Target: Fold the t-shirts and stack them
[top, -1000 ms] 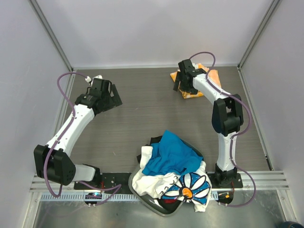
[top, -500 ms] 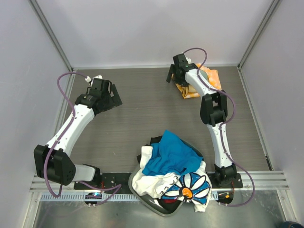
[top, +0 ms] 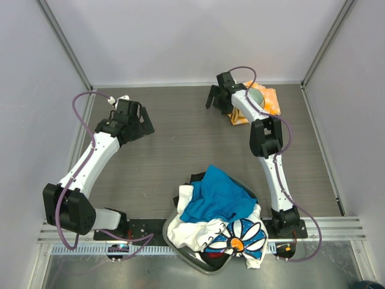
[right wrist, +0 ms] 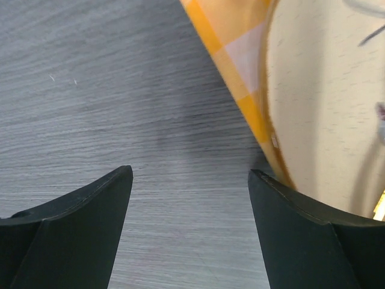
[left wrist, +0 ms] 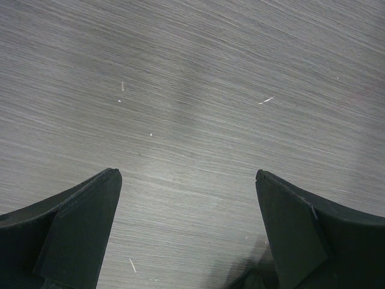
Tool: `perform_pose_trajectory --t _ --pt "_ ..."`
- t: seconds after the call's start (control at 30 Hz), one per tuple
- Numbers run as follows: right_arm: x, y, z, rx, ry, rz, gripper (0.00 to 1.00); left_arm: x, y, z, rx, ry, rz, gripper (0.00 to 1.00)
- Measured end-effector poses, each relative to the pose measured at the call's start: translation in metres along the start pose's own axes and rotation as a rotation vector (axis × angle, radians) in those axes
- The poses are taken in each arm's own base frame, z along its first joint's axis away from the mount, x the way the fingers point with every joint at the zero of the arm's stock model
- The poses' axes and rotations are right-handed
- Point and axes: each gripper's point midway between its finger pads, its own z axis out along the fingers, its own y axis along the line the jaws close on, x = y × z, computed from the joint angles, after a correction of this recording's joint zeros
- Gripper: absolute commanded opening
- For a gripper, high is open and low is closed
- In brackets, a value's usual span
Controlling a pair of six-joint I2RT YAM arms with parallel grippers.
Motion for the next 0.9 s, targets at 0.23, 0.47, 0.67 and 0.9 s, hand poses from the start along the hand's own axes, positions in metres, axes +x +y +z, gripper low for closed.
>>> perform_pose_trajectory --t 0.23,0.47,0.67,0.9 --pt "0.006 0.007 0.008 -0.029 0.015 0.004 0.84 0.000 0.001 0.000 -0.004 -0.001 0.000 1.00" --pt "0.000 -0.003 0.012 0.014 -0.009 0.000 0.84 0.000 0.001 0.001 -0.008 -0.003 0.001 1.00" --pt "-0.005 -0.011 0.015 0.041 -0.030 0.002 0.84 0.000 0.002 0.002 -0.011 0.000 0.002 1.00" --pt "-0.033 -0.045 0.021 0.080 -0.082 0.055 0.84 0.001 0.003 0.005 -0.023 0.004 0.008 1.00"
